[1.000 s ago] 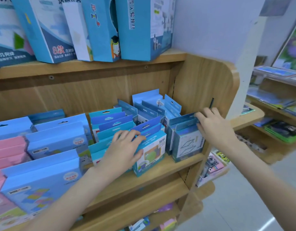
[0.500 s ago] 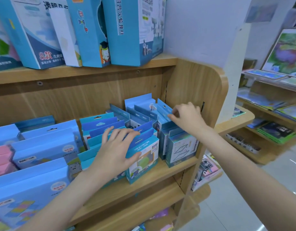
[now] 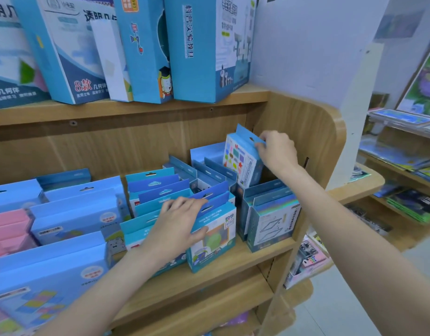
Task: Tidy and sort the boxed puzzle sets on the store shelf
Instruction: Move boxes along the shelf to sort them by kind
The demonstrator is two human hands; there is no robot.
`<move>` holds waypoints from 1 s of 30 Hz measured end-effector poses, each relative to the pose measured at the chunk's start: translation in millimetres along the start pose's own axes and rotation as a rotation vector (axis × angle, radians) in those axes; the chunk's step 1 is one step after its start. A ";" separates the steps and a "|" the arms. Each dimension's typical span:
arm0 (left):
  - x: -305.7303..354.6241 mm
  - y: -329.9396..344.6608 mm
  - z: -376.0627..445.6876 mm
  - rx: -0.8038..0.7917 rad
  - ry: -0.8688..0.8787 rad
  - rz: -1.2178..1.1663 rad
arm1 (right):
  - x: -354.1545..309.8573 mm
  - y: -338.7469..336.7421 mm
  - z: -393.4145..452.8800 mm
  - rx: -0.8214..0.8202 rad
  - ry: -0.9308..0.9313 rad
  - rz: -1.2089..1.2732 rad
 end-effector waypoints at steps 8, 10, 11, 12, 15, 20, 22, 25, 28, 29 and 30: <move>9.4 -2.0 -5.5 0.010 0.041 0.011 | 15.4 -72.0 -19.8 0.153 -0.036 0.137; 7.5 -2.7 -8.4 0.027 0.042 0.007 | 18.3 -78.5 -28.0 0.172 -0.048 0.186; 7.2 -3.8 -10.4 0.038 0.054 0.006 | 18.9 -81.2 -31.3 0.184 -0.062 0.211; 8.0 -5.2 -12.4 0.050 0.081 0.019 | 18.2 -85.0 -35.2 0.205 -0.083 0.224; 6.4 -19.2 -21.5 0.160 0.141 0.007 | 16.1 -97.3 -44.7 0.286 -0.150 0.245; -13.5 -65.4 -51.7 0.347 0.121 -0.007 | 9.0 -115.0 -54.5 0.363 -0.236 0.235; -24.4 -77.9 -64.9 0.383 0.103 -0.007 | -1.5 -118.3 -57.1 0.318 -0.314 0.283; -34.7 -86.3 -80.1 0.405 0.077 0.006 | -30.8 -114.3 -68.2 0.172 -0.475 0.326; -41.7 -89.2 -96.9 0.430 0.037 0.021 | -69.1 -98.4 -85.8 -0.021 -0.639 0.367; -45.1 -90.3 -103.0 0.439 0.022 0.032 | -80.7 -90.2 -90.5 -0.085 -0.685 0.374; -49.7 -91.9 -110.4 0.449 0.002 0.046 | -92.0 -81.5 -95.1 -0.143 -0.727 0.383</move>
Point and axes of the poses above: each hand's wrist, its own z-axis towards the middle knuckle, its own y-axis out of the palm, x = y × z, the point moved 9 cm from there along z, towards the middle knuckle, and after that the axes turned 13 degrees about -z, right-handed, at the moved point
